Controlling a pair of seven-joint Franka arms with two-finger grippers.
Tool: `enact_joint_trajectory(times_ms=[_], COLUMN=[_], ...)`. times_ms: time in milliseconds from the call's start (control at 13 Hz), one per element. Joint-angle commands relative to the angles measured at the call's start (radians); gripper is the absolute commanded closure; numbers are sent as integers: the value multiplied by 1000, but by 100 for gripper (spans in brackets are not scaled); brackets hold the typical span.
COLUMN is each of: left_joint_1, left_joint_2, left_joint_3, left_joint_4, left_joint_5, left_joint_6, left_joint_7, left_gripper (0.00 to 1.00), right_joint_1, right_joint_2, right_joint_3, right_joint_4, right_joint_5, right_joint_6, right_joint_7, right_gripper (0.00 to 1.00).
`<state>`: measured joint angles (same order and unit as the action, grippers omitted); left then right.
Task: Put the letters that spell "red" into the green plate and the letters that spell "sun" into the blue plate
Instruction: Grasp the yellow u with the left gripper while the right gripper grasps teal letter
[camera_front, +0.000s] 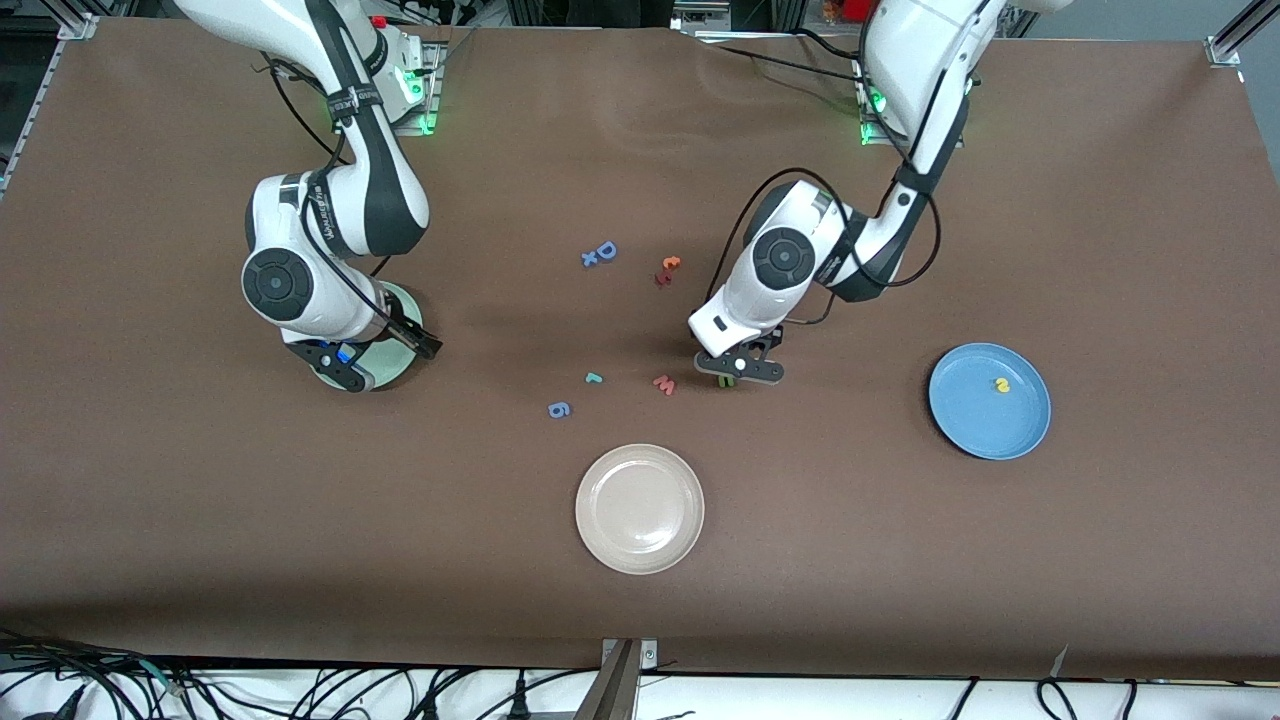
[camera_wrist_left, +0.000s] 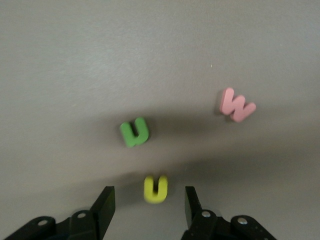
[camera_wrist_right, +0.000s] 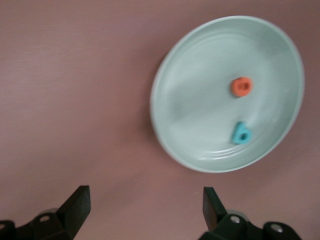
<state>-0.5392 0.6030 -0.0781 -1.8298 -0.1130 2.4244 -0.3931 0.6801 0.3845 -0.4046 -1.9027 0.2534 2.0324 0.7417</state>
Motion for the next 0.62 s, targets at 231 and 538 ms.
enact_joint_trajectory(times_ms=[231, 538], left_joint_1=[-34, -45], left_joint_2=[38, 3], left_joint_3=[29, 29], left_joint_4=[26, -12], left_joint_5=[-24, -24], left_joint_6=[21, 4], left_joint_7=[-20, -30], left_gripper=[36, 36], right_joint_1=[87, 170], right_joint_2=[190, 370], right_joint_3=[32, 33], right_joint_4=[233, 408], right_joint_5=[99, 99], right_joint_6=[-3, 107], right_joint_7=[194, 439], right_gripper=[1, 1])
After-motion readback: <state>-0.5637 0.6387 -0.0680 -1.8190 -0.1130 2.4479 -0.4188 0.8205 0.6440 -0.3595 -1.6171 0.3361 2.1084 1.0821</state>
